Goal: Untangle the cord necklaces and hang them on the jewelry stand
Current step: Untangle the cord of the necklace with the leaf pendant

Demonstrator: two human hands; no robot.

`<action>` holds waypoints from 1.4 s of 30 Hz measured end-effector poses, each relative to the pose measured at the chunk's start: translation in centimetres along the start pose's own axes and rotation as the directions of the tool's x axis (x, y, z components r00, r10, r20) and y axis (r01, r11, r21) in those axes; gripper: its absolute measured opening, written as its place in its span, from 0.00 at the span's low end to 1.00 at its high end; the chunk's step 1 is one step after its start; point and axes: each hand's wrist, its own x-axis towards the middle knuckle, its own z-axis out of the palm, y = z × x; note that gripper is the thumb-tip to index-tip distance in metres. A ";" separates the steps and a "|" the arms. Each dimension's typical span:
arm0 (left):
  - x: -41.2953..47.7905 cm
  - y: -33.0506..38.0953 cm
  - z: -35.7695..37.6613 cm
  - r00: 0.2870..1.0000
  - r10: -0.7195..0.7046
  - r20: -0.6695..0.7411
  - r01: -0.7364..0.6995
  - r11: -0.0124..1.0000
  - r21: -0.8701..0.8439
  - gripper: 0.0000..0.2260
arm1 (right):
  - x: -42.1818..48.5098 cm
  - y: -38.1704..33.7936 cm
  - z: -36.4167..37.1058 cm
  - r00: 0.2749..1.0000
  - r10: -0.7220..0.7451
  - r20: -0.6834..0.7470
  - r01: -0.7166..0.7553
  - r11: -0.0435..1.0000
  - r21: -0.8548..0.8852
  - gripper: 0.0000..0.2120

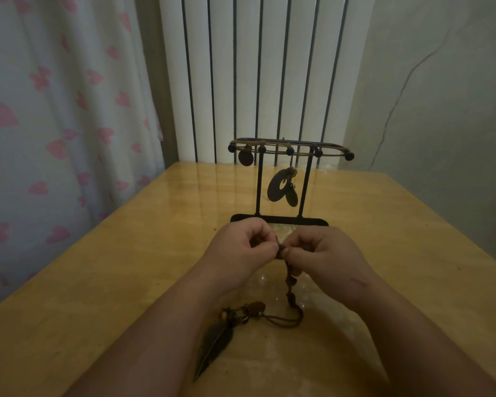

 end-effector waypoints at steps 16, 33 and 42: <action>-0.1 -0.3 0.2 0.997 0.059 -0.054 -0.055 0.996 0.076 0.09 | 0.1 0.1 0.2 1.000 0.012 -0.015 -0.013 0.998 -0.059 0.07; 0.3 -0.4 0.3 1.000 -0.005 0.006 0.005 0.998 0.062 0.09 | 0.1 0.0 0.2 1.000 -0.015 0.007 0.015 0.998 -0.064 0.08; 0.2 -0.5 0.2 1.000 -0.015 0.027 0.013 0.997 0.071 0.09 | 0.1 0.0 0.2 0.999 -0.028 0.015 0.029 0.998 -0.060 0.08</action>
